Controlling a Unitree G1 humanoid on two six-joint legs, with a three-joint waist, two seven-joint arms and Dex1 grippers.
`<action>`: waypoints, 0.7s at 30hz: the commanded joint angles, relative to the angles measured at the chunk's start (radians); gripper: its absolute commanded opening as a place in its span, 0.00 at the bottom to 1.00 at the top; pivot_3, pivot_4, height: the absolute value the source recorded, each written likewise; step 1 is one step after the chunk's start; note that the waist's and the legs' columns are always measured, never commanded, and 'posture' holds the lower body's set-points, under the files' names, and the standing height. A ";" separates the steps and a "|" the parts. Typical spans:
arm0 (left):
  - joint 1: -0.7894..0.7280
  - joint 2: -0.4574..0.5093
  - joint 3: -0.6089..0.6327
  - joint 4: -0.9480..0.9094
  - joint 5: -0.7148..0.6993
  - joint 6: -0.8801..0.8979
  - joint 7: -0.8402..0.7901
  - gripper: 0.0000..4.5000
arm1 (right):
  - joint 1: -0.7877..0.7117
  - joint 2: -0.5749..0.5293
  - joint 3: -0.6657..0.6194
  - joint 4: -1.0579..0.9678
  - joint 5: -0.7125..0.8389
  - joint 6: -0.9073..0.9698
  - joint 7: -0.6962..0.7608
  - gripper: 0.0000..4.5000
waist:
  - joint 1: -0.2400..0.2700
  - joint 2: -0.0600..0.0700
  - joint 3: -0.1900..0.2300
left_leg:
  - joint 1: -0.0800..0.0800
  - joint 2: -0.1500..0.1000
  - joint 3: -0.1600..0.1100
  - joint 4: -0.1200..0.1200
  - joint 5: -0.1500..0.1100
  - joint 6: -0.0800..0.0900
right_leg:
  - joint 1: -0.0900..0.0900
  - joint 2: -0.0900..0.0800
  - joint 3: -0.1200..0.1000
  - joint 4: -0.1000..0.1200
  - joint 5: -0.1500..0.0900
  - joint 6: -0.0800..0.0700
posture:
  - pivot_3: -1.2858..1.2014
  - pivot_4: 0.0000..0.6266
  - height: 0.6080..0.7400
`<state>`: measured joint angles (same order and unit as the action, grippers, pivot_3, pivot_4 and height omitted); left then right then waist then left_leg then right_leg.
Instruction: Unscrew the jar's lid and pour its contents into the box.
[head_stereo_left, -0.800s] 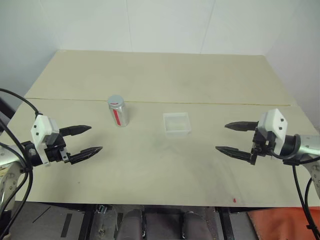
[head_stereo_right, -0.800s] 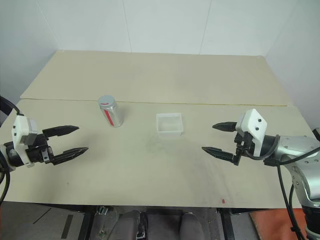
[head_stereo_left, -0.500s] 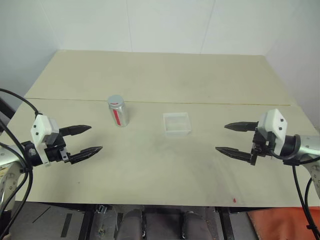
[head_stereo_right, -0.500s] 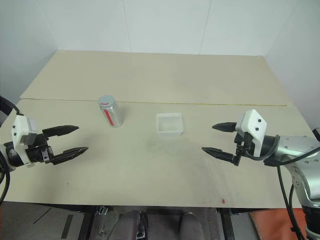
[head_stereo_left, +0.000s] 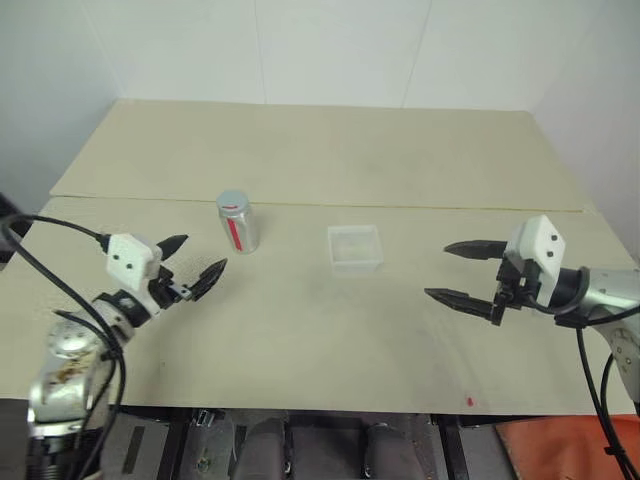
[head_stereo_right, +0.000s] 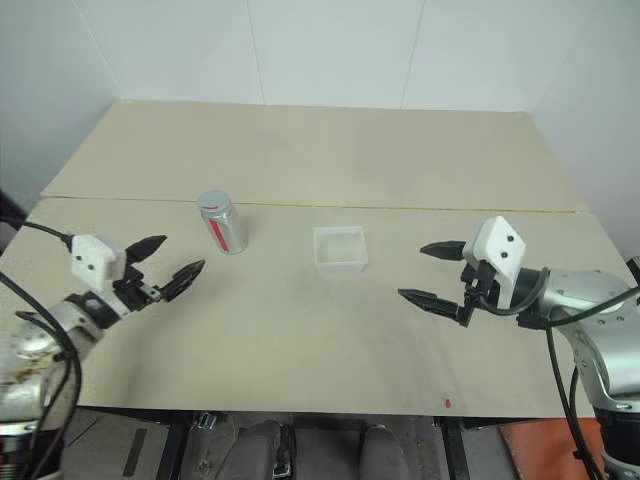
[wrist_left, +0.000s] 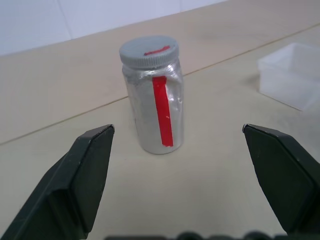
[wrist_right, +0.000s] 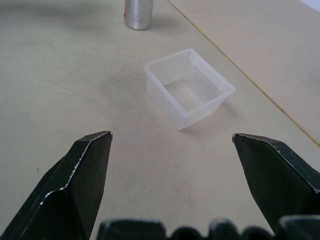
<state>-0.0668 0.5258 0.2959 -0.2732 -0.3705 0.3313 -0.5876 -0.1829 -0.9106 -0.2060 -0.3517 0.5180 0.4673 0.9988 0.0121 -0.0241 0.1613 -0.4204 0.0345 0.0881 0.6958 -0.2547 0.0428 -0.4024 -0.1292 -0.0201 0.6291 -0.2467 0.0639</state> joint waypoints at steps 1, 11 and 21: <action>-0.035 -0.077 -0.042 -0.013 0.078 -0.032 0.141 0.99 | -0.030 0.003 0.000 -0.006 -0.003 -0.008 -0.007 1.00 | 0.000 0.000 0.000 | 0.000 0.000 0.000 0.000 0.000 0.000 | 0.000 0.000 0.000 0.000 0.000 0.000 | 0.52 0.24 1.00; -0.187 -0.202 -0.126 0.148 0.165 -0.085 0.262 0.99 | -0.041 0.007 0.000 -0.014 0.003 -0.004 -0.004 1.00 | 0.002 0.000 0.000 | 0.000 0.000 -0.001 0.000 0.000 0.000 | 0.000 0.000 -0.001 0.000 0.000 0.000 | 0.52 0.24 1.00; -0.247 -0.197 -0.139 0.260 0.194 -0.128 0.254 0.99 | -0.019 0.007 -0.021 -0.047 0.028 0.003 -0.011 1.00 | 0.000 0.000 0.000 | 0.000 0.000 -0.001 0.000 0.000 -0.001 | 0.000 0.000 -0.001 0.000 0.000 0.000 | 0.52 0.24 1.00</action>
<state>-0.2888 0.3233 0.1584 -0.0065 -0.1814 0.2356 -0.3355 -0.1998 -0.9010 -0.1894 -0.3651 0.5326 0.4675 0.9944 0.0124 -0.0245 0.1610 -0.4205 0.0341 0.0875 0.6960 -0.2543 0.0422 -0.4020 -0.1292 -0.0209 0.6289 -0.2465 0.0639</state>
